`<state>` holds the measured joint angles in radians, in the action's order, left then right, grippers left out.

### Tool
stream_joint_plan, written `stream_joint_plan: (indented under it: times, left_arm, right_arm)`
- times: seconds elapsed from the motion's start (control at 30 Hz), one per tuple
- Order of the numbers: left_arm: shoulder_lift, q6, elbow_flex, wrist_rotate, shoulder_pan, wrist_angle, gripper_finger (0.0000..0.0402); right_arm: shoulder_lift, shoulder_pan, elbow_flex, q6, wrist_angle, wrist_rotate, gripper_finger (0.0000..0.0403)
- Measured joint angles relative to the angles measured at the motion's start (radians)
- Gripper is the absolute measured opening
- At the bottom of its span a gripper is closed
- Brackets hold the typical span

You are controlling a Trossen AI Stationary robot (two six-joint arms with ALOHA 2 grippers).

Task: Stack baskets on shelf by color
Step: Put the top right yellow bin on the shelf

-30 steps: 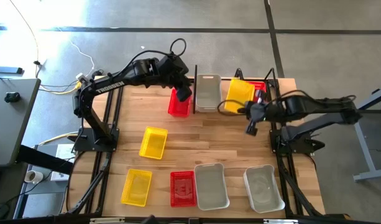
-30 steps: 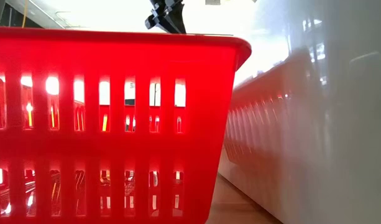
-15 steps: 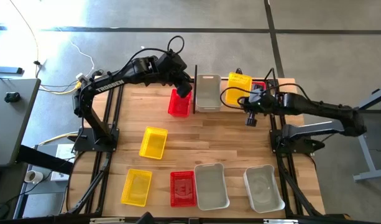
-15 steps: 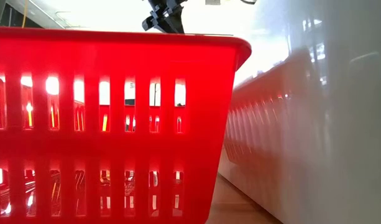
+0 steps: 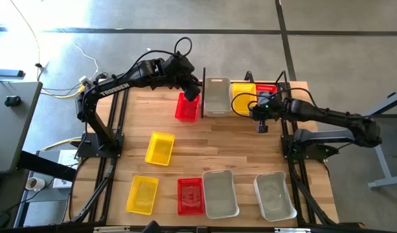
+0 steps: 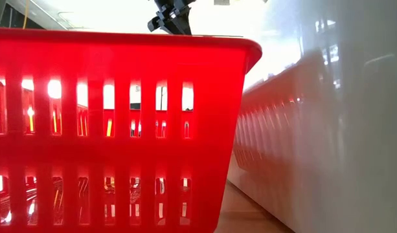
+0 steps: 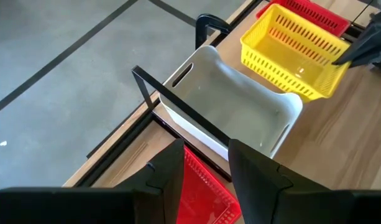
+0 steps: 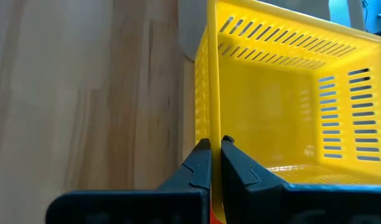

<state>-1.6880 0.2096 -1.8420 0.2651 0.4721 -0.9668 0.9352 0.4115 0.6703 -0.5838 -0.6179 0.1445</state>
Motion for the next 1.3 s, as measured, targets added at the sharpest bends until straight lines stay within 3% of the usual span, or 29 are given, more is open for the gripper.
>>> stream_joint_plan:
  times: [0.53,1.13,1.3]
  left_arm:
    - [0.0,0.024,0.0,0.0,0.0,0.0,0.0115]
    - [0.0,0.023,0.0,-0.023,-0.001,-0.001,0.0115]
    - [0.0,0.023,0.0,-0.023,-0.001,-0.001,0.0115]
  right_arm:
    - [0.053,0.107,-0.117,-0.052,0.149,-0.078,0.0]
    - [0.1,0.104,-0.117,-0.042,0.179,-0.04,0.0001]
    - [0.1,0.104,-0.117,-0.014,0.179,-0.024,0.0033]
